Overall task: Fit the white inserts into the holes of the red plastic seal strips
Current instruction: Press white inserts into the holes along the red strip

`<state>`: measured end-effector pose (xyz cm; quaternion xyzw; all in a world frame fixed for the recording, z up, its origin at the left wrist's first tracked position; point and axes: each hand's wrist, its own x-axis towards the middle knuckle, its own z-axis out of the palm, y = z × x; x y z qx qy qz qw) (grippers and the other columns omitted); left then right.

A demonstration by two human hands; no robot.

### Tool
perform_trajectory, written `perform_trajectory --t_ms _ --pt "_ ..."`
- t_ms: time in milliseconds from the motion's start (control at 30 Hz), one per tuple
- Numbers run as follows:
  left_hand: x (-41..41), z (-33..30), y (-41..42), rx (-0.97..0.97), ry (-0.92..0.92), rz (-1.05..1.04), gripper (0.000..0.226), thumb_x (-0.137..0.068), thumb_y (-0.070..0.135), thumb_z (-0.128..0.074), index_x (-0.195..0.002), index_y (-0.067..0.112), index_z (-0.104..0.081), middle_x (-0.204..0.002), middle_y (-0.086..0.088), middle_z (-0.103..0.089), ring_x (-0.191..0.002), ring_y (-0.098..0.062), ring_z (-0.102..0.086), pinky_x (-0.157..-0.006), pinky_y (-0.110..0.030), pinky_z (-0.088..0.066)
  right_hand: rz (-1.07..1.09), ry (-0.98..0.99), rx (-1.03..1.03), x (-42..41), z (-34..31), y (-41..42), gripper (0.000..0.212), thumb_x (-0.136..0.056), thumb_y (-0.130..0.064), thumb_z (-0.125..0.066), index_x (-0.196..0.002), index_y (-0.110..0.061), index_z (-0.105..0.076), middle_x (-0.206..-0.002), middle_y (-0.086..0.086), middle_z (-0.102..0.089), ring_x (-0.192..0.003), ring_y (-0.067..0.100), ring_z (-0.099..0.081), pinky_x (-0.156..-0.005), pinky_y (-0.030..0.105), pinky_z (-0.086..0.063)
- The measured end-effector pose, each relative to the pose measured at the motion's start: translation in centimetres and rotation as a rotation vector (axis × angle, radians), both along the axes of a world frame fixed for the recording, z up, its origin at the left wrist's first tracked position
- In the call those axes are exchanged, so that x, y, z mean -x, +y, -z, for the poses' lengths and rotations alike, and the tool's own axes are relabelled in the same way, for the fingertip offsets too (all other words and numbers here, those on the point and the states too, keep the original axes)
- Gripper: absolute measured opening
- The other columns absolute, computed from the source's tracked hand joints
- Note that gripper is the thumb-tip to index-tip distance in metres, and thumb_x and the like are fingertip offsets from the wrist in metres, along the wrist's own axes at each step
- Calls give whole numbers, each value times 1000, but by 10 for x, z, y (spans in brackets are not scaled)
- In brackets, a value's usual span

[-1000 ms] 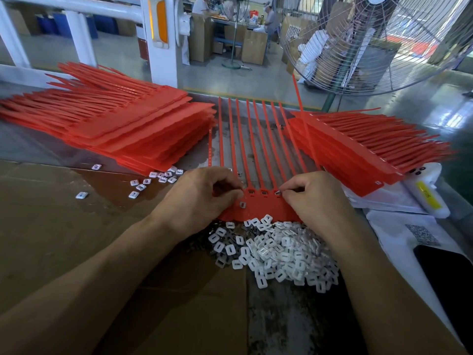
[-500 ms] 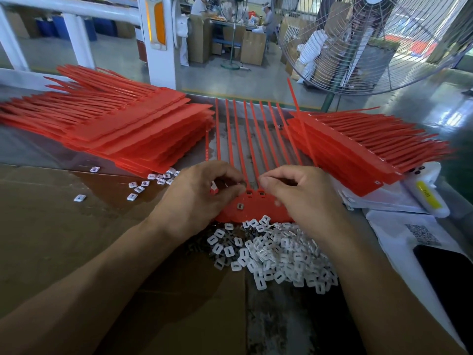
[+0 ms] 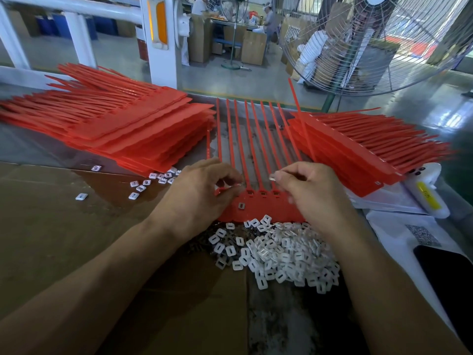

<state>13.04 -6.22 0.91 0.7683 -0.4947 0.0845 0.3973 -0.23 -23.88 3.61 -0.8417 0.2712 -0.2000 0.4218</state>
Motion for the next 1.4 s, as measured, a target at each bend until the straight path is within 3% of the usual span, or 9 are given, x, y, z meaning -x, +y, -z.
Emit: perform_trajectory --t_ms 67,167,300,433,600,767,933,1100,1400 --pt "-2 1 1 -52 -27 -46 21 -91 38 -67 -108 27 -73 -102 16 -63 -96 -3 -57 -88 -31 -51 102 111 154 4 0 -15 17 -101 -35 -62 -89 -29 -72 -70 -10 -70 -57 4 -58 -48 19 -40" --pt "-4 2 3 -115 -40 -108 20 -93 38 -68 -112 31 -71 -109 17 -61 -109 -8 -53 -99 -41 -45 160 211 226 6 4 -31 19 -102 -30 -61 -86 -25 -72 -78 -9 -67 -71 6 -61 -55 25 -36" --pt "-6 3 3 -184 -18 -169 21 -92 41 -68 -112 34 -71 -113 16 -61 -114 -10 -50 -105 -41 -39 166 260 299 3 9 -33 20 -99 -31 -64 -82 -25 -72 -75 -12 -66 -65 -1 -55 -52 22 -32" --pt "-6 4 4 -252 -5 -182 24 -92 45 -67 -114 36 -69 -114 18 -59 -114 -9 -47 -105 -39 -36 161 248 304 0 11 -30 19 -99 -31 -66 -83 -25 -73 -75 -8 -69 -68 4 -60 -61 23 -45" --pt "-6 2 4 -266 28 -173 25 -93 44 -67 -116 35 -69 -117 15 -60 -115 -10 -47 -106 -40 -41 105 271 310 -2 7 -28 17 -99 -32 -65 -89 -22 -75 -80 -2 -71 -73 12 -65 -71 36 -54" --pt "-6 1 4 -275 39 -165 26 -93 45 -66 -117 35 -68 -117 16 -59 -116 -9 -46 -105 -40 -42 99 323 344 -6 3 -27 16 -98 -33 -66 -88 -23 -74 -78 -3 -70 -72 12 -64 -69 35 -53" --pt "-7 2 3 -273 52 -156 25 -93 46 -66 -116 36 -68 -114 18 -57 -113 -7 -45 -102 -36 -43 139 297 331 -7 4 -27 21 -94 -30 -73 -73 -25 -73 -65 0 -70 -62 16 -66 -60 32 -52" --pt "-7 2 3 -284 54 -157 25 -93 46 -65 -116 36 -68 -115 18 -57 -113 -6 -45 -102 -36 -42 171 232 258 -7 7 -30 20 -90 -33 -77 -73 -34 -67 -74 -12 -70 -70 6 -65 -70 35 -58" --pt "-8 1 3 -300 68 -155 28 -93 46 -65 -118 34 -68 -118 16 -58 -117 -9 -45 -105 -38 -42 186 227 245 -7 11 -31 25 -89 -34 -78 -68 -34 -65 -71 -13 -67 -68 3 -62 -60 25 -49"
